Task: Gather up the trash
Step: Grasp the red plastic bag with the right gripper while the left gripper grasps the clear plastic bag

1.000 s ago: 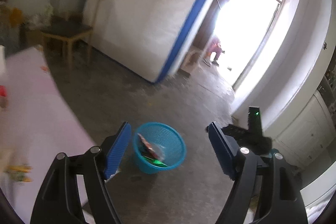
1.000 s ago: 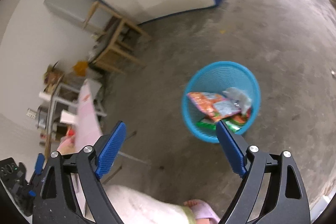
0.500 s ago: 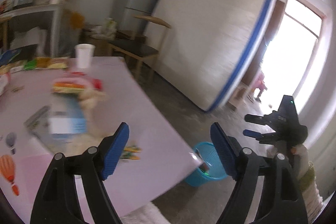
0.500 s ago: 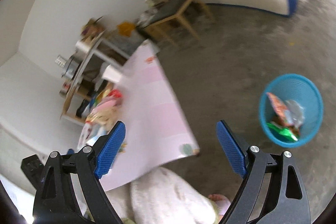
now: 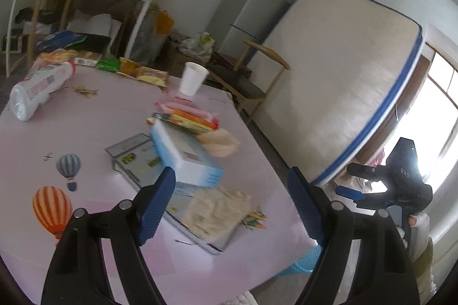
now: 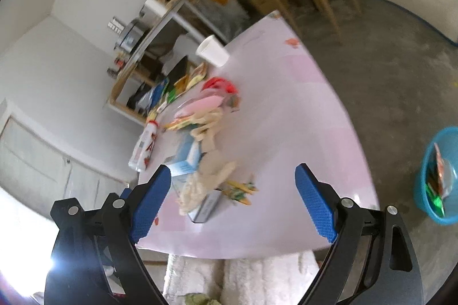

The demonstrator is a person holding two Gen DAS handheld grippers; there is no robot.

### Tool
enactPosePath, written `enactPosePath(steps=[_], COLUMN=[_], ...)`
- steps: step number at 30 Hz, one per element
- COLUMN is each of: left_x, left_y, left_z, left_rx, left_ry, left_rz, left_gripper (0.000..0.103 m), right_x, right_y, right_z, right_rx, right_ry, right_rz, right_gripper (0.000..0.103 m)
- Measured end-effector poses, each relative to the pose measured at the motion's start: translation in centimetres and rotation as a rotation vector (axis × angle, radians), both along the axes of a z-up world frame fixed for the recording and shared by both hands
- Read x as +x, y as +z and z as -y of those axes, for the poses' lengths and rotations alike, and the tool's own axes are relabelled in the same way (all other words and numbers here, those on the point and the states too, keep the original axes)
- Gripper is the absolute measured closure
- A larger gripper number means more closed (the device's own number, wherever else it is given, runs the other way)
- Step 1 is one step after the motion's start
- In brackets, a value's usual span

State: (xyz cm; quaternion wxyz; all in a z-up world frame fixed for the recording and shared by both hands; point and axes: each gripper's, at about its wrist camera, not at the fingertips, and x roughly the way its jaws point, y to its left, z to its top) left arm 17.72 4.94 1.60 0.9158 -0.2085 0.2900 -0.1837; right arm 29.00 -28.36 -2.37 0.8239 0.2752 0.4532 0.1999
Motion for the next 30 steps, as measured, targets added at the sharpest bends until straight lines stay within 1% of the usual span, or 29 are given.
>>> enactPosePath(steps=[4, 6, 8, 10, 15, 18, 19, 20, 23, 26, 28, 30], left_x=[0.9, 1.7, 2.5, 3.7, 5.6, 6.7, 7.0, 7.4, 8.6, 9.7, 10.3, 10.8], left_y=[-0.3, -0.5, -0.5, -0.7, -1.1, -1.5, -1.6, -1.7, -1.9, -1.8, -1.7, -1.6], left_z=[-2.0, -3.3, -4.8, -6.1, -8.6, -9.5, -9.8, -10.1, -11.0, -11.5, -11.7, -11.6], left_rx=[-0.039, -0.072, -0.102, -0.132, -0.159, -0.175, -0.183, -0.194, -0.220, -0.244, -0.243, -0.250], left_ry=[0.030, 0.042, 0.054, 0.062, 0.083, 0.084, 0.083, 0.083, 0.077, 0.065, 0.058, 0.048], left_rz=[-0.012, -0.022, -0.033, -0.057, -0.083, -0.100, -0.106, -0.115, -0.127, -0.139, -0.146, -0.144], left_gripper=[0.025, 0.025, 0.025, 0.025, 0.025, 0.025, 0.025, 0.025, 0.026, 0.027, 0.027, 0.029], right_x=[2.7, 4.4, 6.0, 8.3, 14.4, 18.1, 19.2, 20.3, 22.8, 24.1, 24.6, 24.8], right_y=[0.9, 1.1, 1.0, 0.5, -1.9, -3.0, -3.6, -4.6, -6.8, -8.6, -10.1, -11.0], right_z=[-2.6, -3.9, -4.9, -6.1, -7.8, -8.8, -9.1, -9.2, -9.8, -9.8, -9.6, -9.4], right_rx=[-0.019, -0.028, -0.035, -0.011, 0.046, 0.040, 0.047, 0.074, 0.103, 0.102, 0.120, 0.140], right_ry=[0.047, 0.067, 0.080, 0.100, 0.082, 0.061, 0.062, 0.039, 0.017, -0.025, -0.056, -0.065], right_rz=[0.012, 0.012, 0.003, -0.027, -0.151, -0.209, -0.236, -0.279, -0.386, -0.458, -0.514, -0.543], right_gripper=[0.019, 0.019, 0.019, 0.019, 0.019, 0.021, 0.023, 0.025, 0.028, 0.032, 0.035, 0.037])
